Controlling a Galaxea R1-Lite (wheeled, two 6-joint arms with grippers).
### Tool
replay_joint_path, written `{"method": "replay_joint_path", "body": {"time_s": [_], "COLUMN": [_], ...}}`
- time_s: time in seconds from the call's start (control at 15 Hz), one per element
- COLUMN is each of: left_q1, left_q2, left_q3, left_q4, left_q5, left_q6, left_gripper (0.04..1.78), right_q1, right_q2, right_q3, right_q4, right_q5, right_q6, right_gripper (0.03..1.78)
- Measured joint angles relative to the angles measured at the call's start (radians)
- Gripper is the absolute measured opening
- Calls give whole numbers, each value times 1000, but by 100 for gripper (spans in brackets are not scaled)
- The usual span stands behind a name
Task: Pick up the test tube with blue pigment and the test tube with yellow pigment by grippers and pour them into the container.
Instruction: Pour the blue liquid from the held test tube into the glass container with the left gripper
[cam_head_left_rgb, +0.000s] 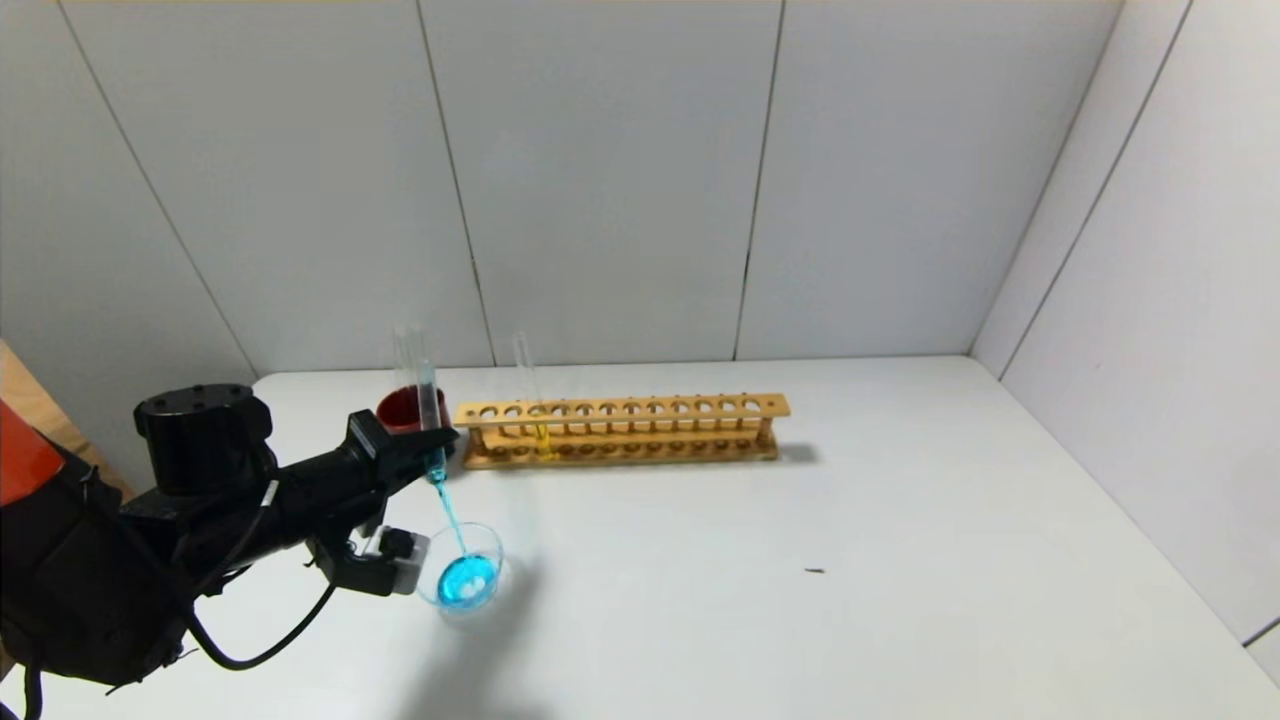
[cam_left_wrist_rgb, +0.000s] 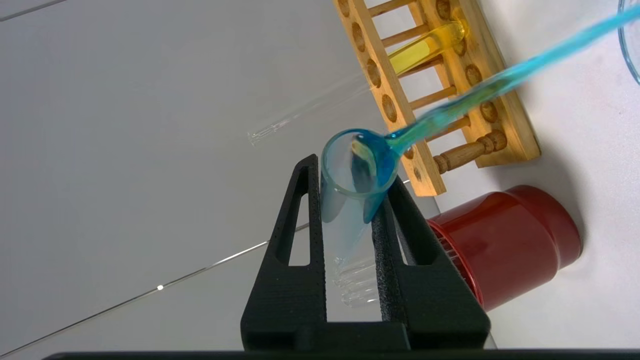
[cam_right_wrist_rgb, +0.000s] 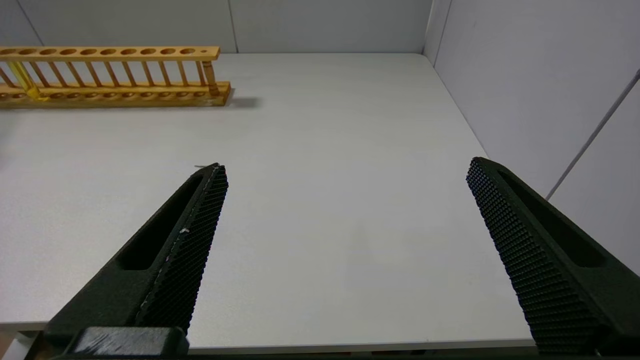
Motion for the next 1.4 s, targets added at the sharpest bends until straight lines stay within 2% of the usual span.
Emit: {"method": "replay_joint_path", "body": {"time_s": [0.67, 1.4], "left_q1": [-2, -31], "left_q2": [-31, -21], "left_q3": [31, 33], "left_q4": [-1, -1], "left_q5": [5, 12], "left_q6": [29, 133], "left_gripper": [33, 33], "right_q1": [0, 0], "right_q2": [0, 0], "right_q3": [0, 0], "right_q4": [0, 0], "right_q5": [0, 0], "right_q6": [0, 0], "right_gripper": [175, 175]}}
